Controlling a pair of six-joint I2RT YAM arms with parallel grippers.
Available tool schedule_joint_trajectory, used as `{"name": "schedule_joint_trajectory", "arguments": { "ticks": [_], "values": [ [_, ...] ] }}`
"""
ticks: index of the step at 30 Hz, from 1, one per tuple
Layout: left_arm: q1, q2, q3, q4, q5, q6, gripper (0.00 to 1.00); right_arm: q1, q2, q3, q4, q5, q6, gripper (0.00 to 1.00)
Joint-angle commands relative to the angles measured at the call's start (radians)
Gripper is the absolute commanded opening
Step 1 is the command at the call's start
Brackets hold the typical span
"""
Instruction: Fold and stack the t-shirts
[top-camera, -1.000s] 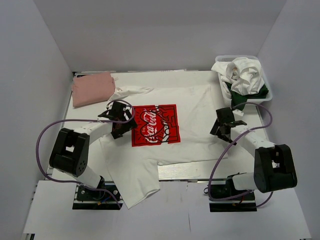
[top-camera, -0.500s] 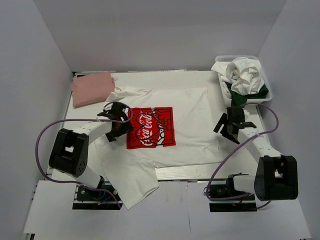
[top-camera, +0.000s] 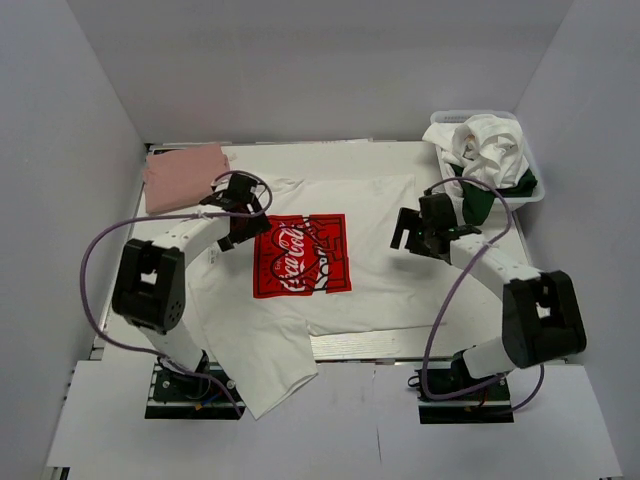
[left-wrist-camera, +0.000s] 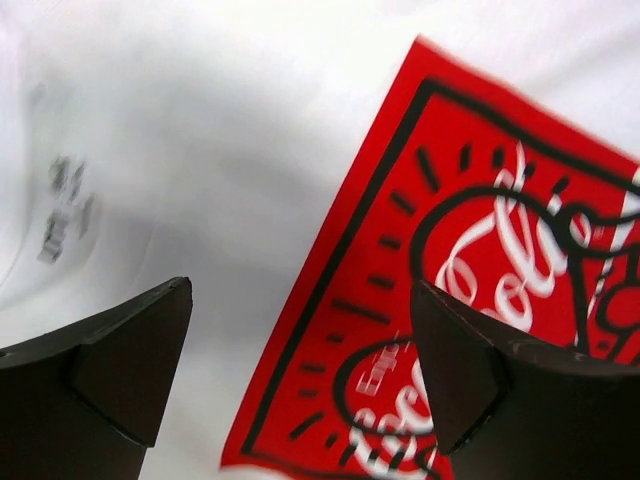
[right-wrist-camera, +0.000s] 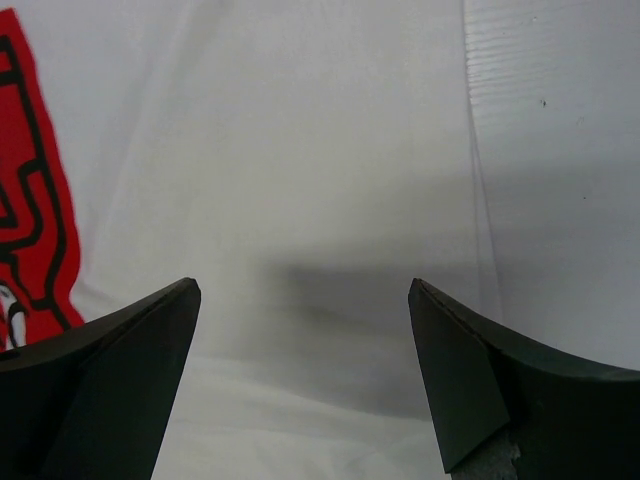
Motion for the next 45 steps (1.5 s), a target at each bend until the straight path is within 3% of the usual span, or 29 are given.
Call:
{"name": "schedule_joint_trajectory", "arguments": {
  "ticks": [1, 10, 13, 17, 21, 26, 30, 33, 34, 36, 39, 42, 45],
  "values": [
    [0.01, 0.123, 0.093, 0.015, -0.014, 0.043, 1.0, 0.009, 0.113, 0.065, 0.051, 0.077, -0.011, 0.9],
    [0.01, 0.536, 0.514, -0.092, -0.017, 0.114, 1.0, -0.006, 0.403, 0.255, 0.03, 0.037, 0.047, 0.9],
    [0.001, 0.726, 0.752, -0.185, -0.028, 0.147, 1.0, -0.025, 0.503, 0.307, -0.016, 0.092, 0.085, 0.9],
    [0.015, 0.956, 1.151, -0.295, 0.06, 0.181, 1.0, -0.068, 0.605, 0.443, -0.09, 0.14, 0.105, 0.9],
    [0.024, 1.001, 1.237, -0.272, 0.102, 0.194, 1.0, -0.08, 0.644, 0.583, -0.075, 0.067, 0.032, 0.9],
    [0.01, 0.833, 1.167, -0.229, 0.136, 0.236, 1.0, -0.049, 0.574, 0.651, -0.105, 0.017, -0.1, 0.9],
    [-0.01, 0.613, 1.069, -0.273, 0.108, 0.247, 1.0, 0.009, 0.372, 0.602, -0.105, 0.051, -0.137, 0.9],
    [-0.019, 0.316, 0.749, -0.212, 0.092, 0.188, 1.0, 0.04, 0.244, 0.417, -0.044, 0.063, -0.105, 0.9],
    [-0.028, 0.233, 0.541, -0.185, 0.041, 0.145, 1.0, 0.043, 0.156, 0.38, -0.032, 0.071, -0.094, 0.9],
    [-0.037, 0.006, 0.283, -0.19, 0.027, 0.096, 1.0, 0.046, 0.101, 0.234, 0.002, 0.097, -0.027, 0.9],
    [-0.05, -0.227, 0.046, -0.261, 0.013, -0.093, 1.0, 0.046, -0.012, 0.093, 0.027, 0.132, 0.041, 0.9],
    [-0.059, -0.341, -0.274, -0.266, 0.149, -0.181, 1.0, 0.037, -0.104, 0.031, 0.054, 0.157, 0.09, 0.9],
    [-0.08, -0.396, -0.411, -0.284, 0.285, -0.217, 1.0, 0.037, -0.138, 0.028, 0.069, 0.151, 0.136, 0.9]
  ]
}}
